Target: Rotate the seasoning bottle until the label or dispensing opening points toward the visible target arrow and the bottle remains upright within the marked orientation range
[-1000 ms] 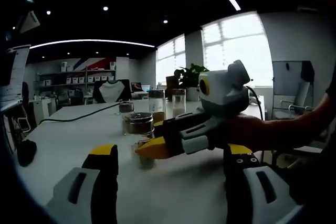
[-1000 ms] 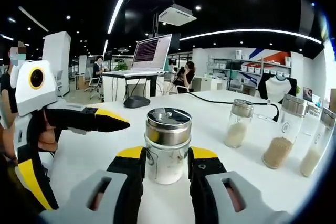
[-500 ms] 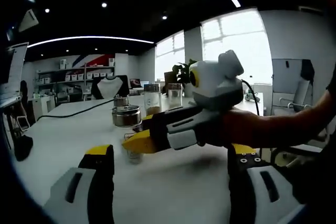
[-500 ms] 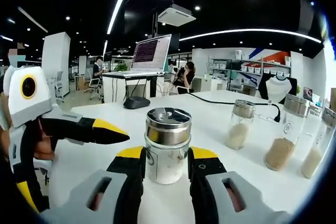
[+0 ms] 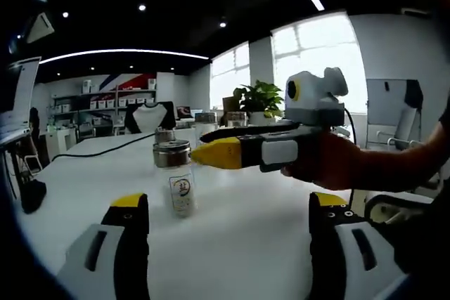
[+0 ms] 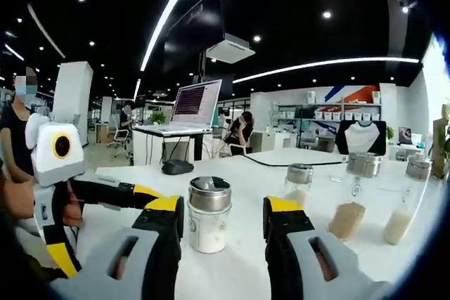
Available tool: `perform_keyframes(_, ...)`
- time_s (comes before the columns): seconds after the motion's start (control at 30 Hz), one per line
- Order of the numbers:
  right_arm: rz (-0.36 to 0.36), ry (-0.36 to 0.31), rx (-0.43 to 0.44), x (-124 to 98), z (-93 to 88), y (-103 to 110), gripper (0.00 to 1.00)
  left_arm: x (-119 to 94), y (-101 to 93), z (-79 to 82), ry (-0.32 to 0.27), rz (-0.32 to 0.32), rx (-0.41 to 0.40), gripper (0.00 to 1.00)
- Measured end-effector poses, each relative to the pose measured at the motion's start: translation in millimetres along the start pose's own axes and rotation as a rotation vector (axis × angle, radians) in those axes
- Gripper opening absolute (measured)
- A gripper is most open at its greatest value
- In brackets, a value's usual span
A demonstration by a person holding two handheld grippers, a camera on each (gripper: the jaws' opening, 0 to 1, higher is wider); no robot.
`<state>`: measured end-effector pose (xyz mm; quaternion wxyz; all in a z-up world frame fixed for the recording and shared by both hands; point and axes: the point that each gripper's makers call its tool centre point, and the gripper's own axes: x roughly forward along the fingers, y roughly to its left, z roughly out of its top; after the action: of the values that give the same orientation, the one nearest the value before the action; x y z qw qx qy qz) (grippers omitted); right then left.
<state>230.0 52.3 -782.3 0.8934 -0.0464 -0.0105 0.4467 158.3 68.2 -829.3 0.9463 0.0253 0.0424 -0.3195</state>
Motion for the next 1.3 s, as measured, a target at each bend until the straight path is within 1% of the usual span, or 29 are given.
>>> perform_keyframes(0.1, -0.014, 0.001, -0.004, -0.3, 2.7, -10.2, 0.45, -0.2, -2.9, 0.8, -0.002, -0.007, 0.006, 1.0)
perform_keyframes(0.13, -0.029, 0.016, 0.002, 0.3, 1.9, -19.0, 0.46, -0.8, -5.3, 3.0, -0.009, -0.013, 0.014, 1.0)
perform_keyframes(0.2, -0.042, 0.024, 0.012, 1.4, -0.1, -27.7, 0.47, -1.5, -8.2, 6.5, -0.025, -0.015, 0.019, 1.0)
perform_keyframes(0.33, -0.073, 0.049, 0.038, 8.2, -9.0, -45.3, 0.47, 0.0, -10.4, 7.7, -0.043, -0.019, 0.01, 1.0)
perform_keyframes(0.37, -0.105, 0.065, 0.067, 9.7, -13.4, -52.4, 0.47, 0.9, -11.1, 7.0, -0.044, -0.019, 0.007, 1.0)
perform_keyframes(0.43, -0.109, 0.056, 0.061, 14.3, -13.5, -53.9, 0.46, 2.9, -13.0, 5.4, -0.043, -0.022, -0.005, 1.0)
perform_keyframes(0.53, -0.135, 0.069, 0.039, 21.0, -17.0, -56.8, 0.44, 4.0, -15.5, 3.5, -0.036, -0.026, -0.001, 1.0)
perform_keyframes(0.67, -0.155, 0.07, 0.056, 31.0, -19.6, -63.2, 0.43, 3.1, -14.3, 4.2, -0.038, -0.02, -0.007, 1.0)
perform_keyframes(0.8, -0.172, 0.071, 0.048, 41.1, -21.0, -67.7, 0.34, 1.7, -12.9, 6.2, -0.049, -0.017, -0.016, 1.0)
perform_keyframes(0.9, -0.191, 0.102, 0.026, 47.1, -28.4, -73.2, 0.34, 1.6, -13.7, 7.1, -0.053, -0.021, -0.018, 1.0)
perform_keyframes(0.97, -0.192, 0.104, 0.025, 51.8, -29.6, -75.8, 0.34, 1.4, -14.5, 7.7, -0.057, -0.023, -0.018, 1.0)
perform_keyframes(1.07, -0.209, 0.134, -0.003, 58.6, -34.1, -82.0, 0.35, 1.7, -14.2, 7.7, -0.059, -0.025, -0.02, 1.0)
perform_keyframes(1.23, -0.213, 0.136, -0.016, 68.2, -31.6, -86.2, 0.34, 1.2, -12.8, 7.2, -0.061, -0.025, -0.03, 1.0)
perform_keyframes(1.27, -0.218, 0.142, -0.023, 70.6, -31.9, -87.9, 0.34, 1.0, -12.1, 7.6, -0.063, -0.024, -0.031, 1.0)
perform_keyframes(1.3, -0.228, 0.167, -0.03, 73.5, -35.1, -91.5, 0.34, 0.9, -11.0, 8.0, -0.066, -0.023, -0.033, 1.0)
